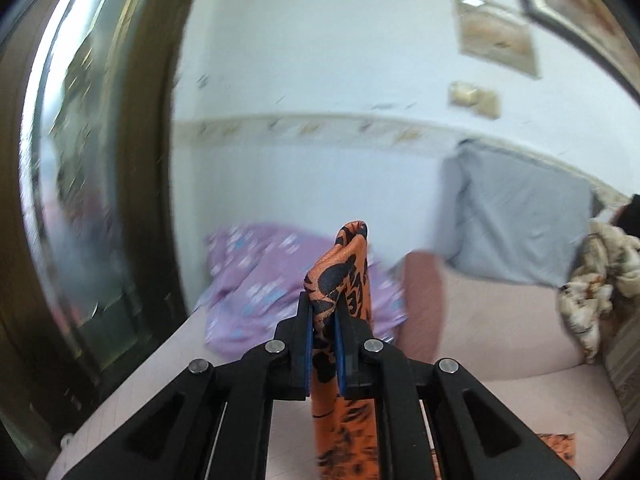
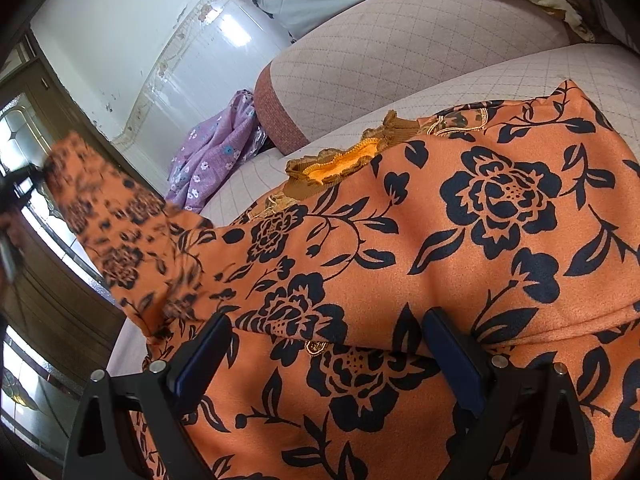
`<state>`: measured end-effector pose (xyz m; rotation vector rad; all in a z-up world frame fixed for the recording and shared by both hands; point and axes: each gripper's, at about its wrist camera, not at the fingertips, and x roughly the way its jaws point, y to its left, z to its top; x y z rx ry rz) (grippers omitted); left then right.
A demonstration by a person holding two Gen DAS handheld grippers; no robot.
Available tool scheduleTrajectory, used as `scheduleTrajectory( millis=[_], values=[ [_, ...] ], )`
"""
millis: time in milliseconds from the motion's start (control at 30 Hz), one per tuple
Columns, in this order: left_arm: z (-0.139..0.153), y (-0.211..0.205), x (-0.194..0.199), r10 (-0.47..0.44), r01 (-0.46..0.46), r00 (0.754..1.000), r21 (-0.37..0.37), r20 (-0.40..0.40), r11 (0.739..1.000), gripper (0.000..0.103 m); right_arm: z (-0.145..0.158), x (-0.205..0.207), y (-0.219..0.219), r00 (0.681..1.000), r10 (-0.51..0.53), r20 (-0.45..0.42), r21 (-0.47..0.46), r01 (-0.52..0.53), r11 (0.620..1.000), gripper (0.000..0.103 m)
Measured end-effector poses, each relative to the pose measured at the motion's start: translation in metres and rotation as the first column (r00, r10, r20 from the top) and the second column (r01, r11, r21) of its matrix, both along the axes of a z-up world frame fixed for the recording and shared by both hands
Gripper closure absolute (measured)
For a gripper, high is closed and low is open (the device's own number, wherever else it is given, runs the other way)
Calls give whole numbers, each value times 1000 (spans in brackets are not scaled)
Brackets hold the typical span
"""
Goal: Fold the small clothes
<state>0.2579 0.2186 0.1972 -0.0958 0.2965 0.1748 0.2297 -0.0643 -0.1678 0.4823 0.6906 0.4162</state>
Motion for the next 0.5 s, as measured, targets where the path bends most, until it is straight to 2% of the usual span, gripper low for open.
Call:
scheduleTrajectory(
  millis=[100, 233, 333, 400, 433, 467, 500],
  values=[
    [25, -53, -10, -113, 112, 993, 23, 21, 993, 94, -1, 0, -1, 1000, 1, 4, 13, -1, 1000, 5],
    [20, -127, -20, -256, 256, 967, 46, 4, 966, 94, -1, 0, -4, 1000, 2, 9, 31, -2, 1000, 5],
    [-3, -184, -27, -354, 355, 935, 38, -35, 934, 93, -1, 0, -6, 1000, 4, 13, 50, -5, 999, 5],
    [-31, -216, -24, -405, 410, 909, 27, -97, 912, 89, -1, -1, -9, 1000, 6, 18, 72, -7, 997, 5],
    [-52, -234, -23, -440, 444, 886, -2, -149, 896, 86, -1, -2, -11, 1000, 6, 20, 84, -8, 996, 5],
    [-72, -245, -18, -463, 469, 862, -22, -205, 883, 67, -1, -2, -13, 1000, 7, 22, 96, -9, 995, 5],
    [-93, -255, -15, -491, 499, 826, -42, -276, 865, 45, -1, -2, -15, 1000, 8, 23, 106, -10, 994, 5]
  ],
)
